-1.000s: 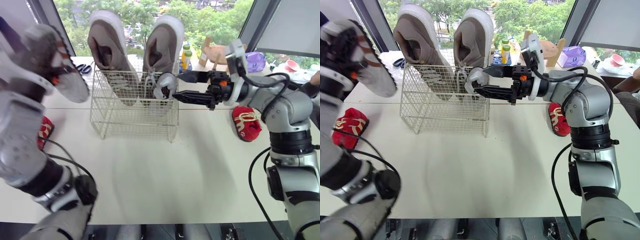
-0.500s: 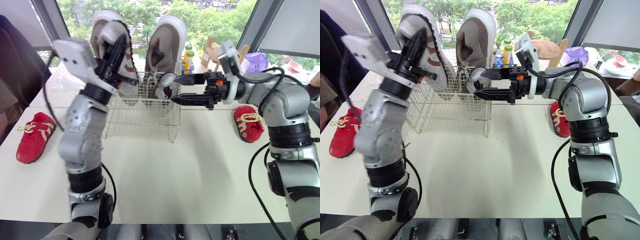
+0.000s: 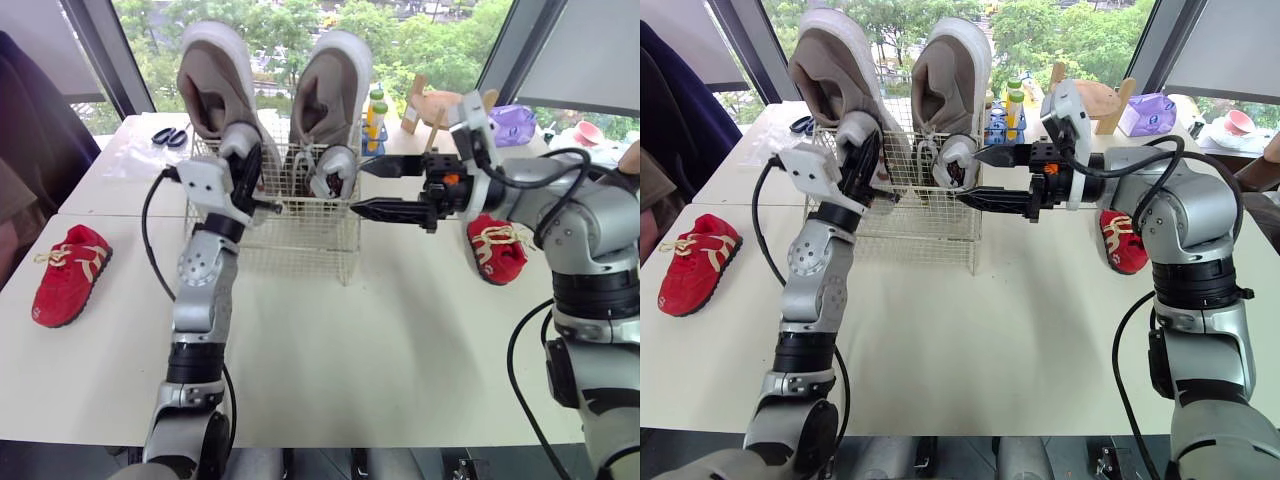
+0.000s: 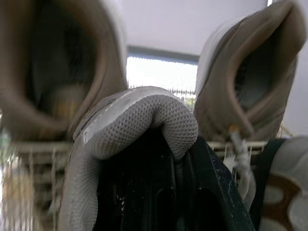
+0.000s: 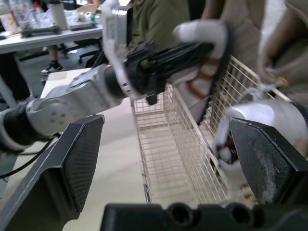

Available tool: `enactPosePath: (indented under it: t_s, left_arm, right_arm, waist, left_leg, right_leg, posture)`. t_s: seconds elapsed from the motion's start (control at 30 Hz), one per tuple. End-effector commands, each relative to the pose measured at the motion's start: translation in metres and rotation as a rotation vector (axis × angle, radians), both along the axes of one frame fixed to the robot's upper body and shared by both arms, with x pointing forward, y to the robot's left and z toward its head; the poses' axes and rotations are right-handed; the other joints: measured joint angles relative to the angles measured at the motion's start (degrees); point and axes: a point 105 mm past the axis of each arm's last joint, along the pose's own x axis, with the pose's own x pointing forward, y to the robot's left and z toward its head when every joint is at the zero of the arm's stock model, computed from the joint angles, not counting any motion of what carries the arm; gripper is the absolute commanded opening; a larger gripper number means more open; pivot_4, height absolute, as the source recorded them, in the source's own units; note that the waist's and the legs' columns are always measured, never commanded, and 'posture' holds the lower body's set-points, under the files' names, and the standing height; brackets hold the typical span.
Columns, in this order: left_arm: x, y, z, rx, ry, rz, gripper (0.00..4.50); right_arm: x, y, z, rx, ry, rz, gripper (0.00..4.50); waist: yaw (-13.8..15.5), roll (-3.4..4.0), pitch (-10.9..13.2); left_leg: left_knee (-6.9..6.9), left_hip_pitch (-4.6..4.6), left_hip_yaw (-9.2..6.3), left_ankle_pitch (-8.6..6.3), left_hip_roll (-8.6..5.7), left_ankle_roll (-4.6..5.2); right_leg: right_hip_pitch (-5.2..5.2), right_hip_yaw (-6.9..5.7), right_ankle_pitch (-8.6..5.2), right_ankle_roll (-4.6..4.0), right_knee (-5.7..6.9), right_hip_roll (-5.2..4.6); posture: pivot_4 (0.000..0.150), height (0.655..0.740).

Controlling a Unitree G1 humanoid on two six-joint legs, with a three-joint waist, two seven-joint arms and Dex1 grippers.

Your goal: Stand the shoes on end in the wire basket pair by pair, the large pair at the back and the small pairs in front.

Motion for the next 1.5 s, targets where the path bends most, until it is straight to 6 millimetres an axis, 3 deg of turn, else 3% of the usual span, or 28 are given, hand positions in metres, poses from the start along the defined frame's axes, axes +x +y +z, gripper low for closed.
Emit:
enactPosePath:
  t_s: [0.03,0.1,0.2,0.33,0.43,0.57,0.7,0.73,0.8,0.9,1.1,1.23,1.5]
  left_arm:
    - [-0.015,0.0,0.008,-0.017,-0.019,-0.02,0.36]
    - [-0.02,0.001,0.006,-0.017,0.001,-0.022,0.9]
    - [-0.039,0.003,0.007,0.068,0.04,-0.055,2.29]
    - [-0.065,0.015,-0.008,0.148,0.152,-0.09,2.29]
    - [-0.079,0.022,-0.016,0.142,0.224,-0.121,2.29]
    - [-0.106,0.027,-0.029,0.143,0.337,-0.275,2.29]
    - [-0.118,-0.001,-0.034,0.167,0.386,-0.458,3.33]
    - [-0.12,-0.009,-0.035,0.172,0.394,-0.496,3.9]
    - [-0.123,-0.023,-0.036,0.168,0.405,-0.557,4.48]
    - [-0.128,-0.044,-0.04,0.157,0.419,-0.632,4.48]
    - [-0.131,-0.08,-0.055,0.093,0.449,-0.701,4.48]
    - [-0.132,-0.083,-0.061,0.113,0.453,-0.712,4.48]
    - [-0.124,-0.078,-0.062,0.134,0.438,-0.697,4.48]
  right_arm:
    - [-0.006,-0.001,0.012,0.035,-0.053,0.001,4.5]
    - [-0.005,-0.001,0.011,0.041,-0.048,-0.003,4.5]
    - [0.001,-0.005,0.009,0.032,-0.096,-0.073,4.5]
    - [0.009,-0.013,0.024,0.163,-0.159,-0.164,4.5]
    - [0.018,-0.025,0.022,0.194,-0.171,-0.256,4.5]
    - [0.042,-0.082,0.0,0.265,-0.184,-0.615,4.5]
    - [0.047,-0.137,-0.017,0.409,-0.145,-1.0,4.5]
    - [0.044,-0.146,-0.022,0.414,-0.146,-1.079,4.5]
    - [0.035,-0.154,-0.033,0.356,-0.167,-1.152,4.5]
    - [0.023,-0.163,-0.054,0.26,-0.18,-1.259,4.5]
    - [-0.003,-0.159,-0.09,0.235,-0.094,-1.345,4.5]
    - [-0.005,-0.158,-0.11,0.199,-0.063,-1.374,4.5]
    - [0.002,-0.182,-0.135,0.241,-0.001,-1.506,4.5]
  waist:
    - [-0.14,0.01,0.0]
    - [-0.19,0.03,-0.02]
    - [-0.13,0.03,-0.02]
    - [-0.2,0.11,-0.05]
    - [-0.08,0.12,-0.06]
    - [0.18,0.03,-0.13]
    - [0.12,0.07,-0.13]
    - [-0.02,0.07,-0.13]
    - [0.02,0.19,-0.17]
    - [0.0,0.28,-0.22]
    - [-0.2,0.55,-0.37]
    - [-0.17,0.74,-0.5]
    - [0.0,0.77,-0.52]
  left_leg:
    - [0.0,0.0,0.0,-0.01,0.0,0.01]
    - [-0.01,0.01,0.01,-0.03,0.01,0.04]
    - [-0.01,0.01,0.02,-0.03,0.03,0.05]
    - [0.0,0.02,-0.01,-0.03,0.04,0.04]
    - [-0.02,0.04,0.0,-0.03,0.03,0.04]
    - [-0.01,0.22,-0.15,-0.03,0.04,0.04]
    - [-0.02,0.41,-0.16,-0.04,0.02,0.05]
    - [-0.02,0.45,-0.11,-0.05,0.0,0.06]
    - [-0.05,0.52,-0.07,-0.05,0.0,0.07]
    - [-0.12,0.57,-0.1,-0.07,0.02,0.1]
    - [-0.12,0.65,0.01,-0.08,0.07,0.13]
    - [-0.12,0.67,0.02,-0.08,0.07,0.13]
    - [-0.11,0.66,0.02,-0.08,0.09,0.14]
  right_leg:
    - [0.0,0.0,0.0,0.0,0.0,0.0]
    - [0.0,0.0,0.0,0.0,-0.01,0.02]
    - [-0.01,0.0,0.0,0.0,0.01,0.03]
    - [0.0,0.01,-0.01,-0.01,0.01,0.05]
    - [0.01,0.02,-0.01,-0.01,0.02,0.03]
    - [0.32,-0.04,-0.03,-0.05,-0.13,0.05]
    - [0.65,-0.05,-0.14,-0.25,-0.42,0.04]
    - [0.68,-0.01,-0.14,-0.25,-0.46,0.03]
    - [0.71,0.02,-0.13,-0.23,-0.45,0.05]
    - [0.75,0.01,-0.13,-0.22,-0.45,0.09]
    - [0.8,0.12,-0.15,-0.25,-0.49,0.23]
    - [0.81,0.12,-0.18,-0.28,-0.52,0.3]
    - [0.83,0.13,-0.19,-0.28,-0.58,0.31]
  posture:
    - [0.15,0.74]
    - [0.15,0.74]
    - [0.15,0.74]
    - [0.15,0.74]
    - [0.15,0.74]
    - [0.15,0.74]
    - [0.15,0.74]
    - [0.15,0.74]
    - [0.15,0.74]
    - [0.15,0.74]
    - [0.15,0.74]
    - [0.15,0.74]
    - [0.15,0.74]
